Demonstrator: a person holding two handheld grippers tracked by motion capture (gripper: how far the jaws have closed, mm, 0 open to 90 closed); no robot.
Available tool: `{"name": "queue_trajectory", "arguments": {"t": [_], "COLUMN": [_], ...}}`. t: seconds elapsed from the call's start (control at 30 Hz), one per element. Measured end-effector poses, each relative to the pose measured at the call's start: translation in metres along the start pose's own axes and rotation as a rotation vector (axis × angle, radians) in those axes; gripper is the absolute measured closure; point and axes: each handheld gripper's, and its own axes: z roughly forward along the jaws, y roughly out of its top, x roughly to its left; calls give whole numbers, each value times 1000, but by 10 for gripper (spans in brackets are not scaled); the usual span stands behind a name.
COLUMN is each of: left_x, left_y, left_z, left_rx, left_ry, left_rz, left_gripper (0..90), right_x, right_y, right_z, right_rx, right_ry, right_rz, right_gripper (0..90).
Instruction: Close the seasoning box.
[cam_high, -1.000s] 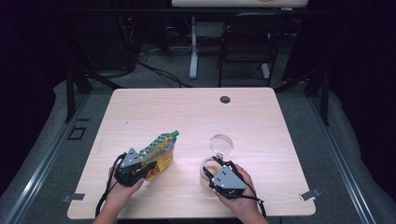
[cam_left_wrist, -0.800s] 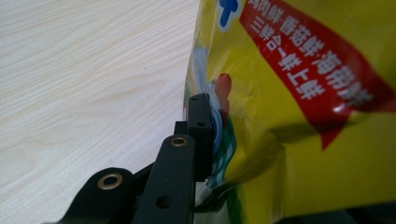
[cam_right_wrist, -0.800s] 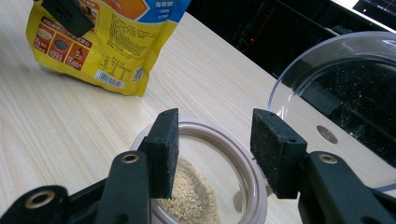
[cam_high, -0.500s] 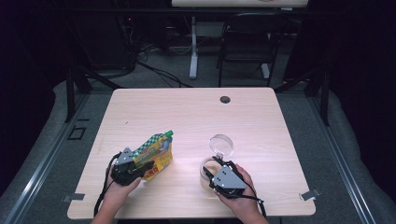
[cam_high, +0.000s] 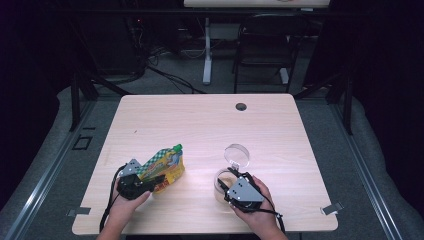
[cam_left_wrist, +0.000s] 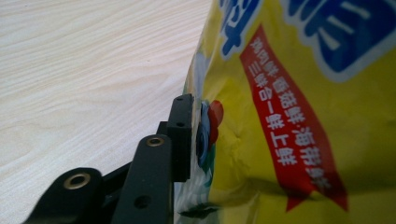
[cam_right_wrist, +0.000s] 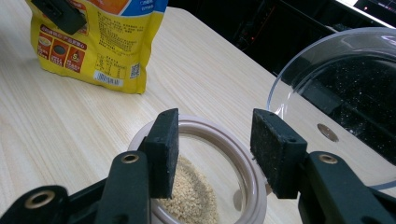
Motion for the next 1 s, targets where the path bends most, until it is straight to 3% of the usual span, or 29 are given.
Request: {"name": "queue_trajectory", "arguments": {"t": [0.43, 1.0], "left_x": [1, 2], "left_y": [-3, -7], "left_z": [0, -9], "left_rx": [-9, -13], "left_ry": [-13, -6], "left_rz": [-11, -24], "left_gripper": [528, 495], "right_x": [-1, -7], "right_y": [0, 1], "right_z": [-1, -8], "right_rx": [-2, -7], "right_ry": [6, 68], "right_rz": [11, 86], "right_gripper": [513, 527]}}
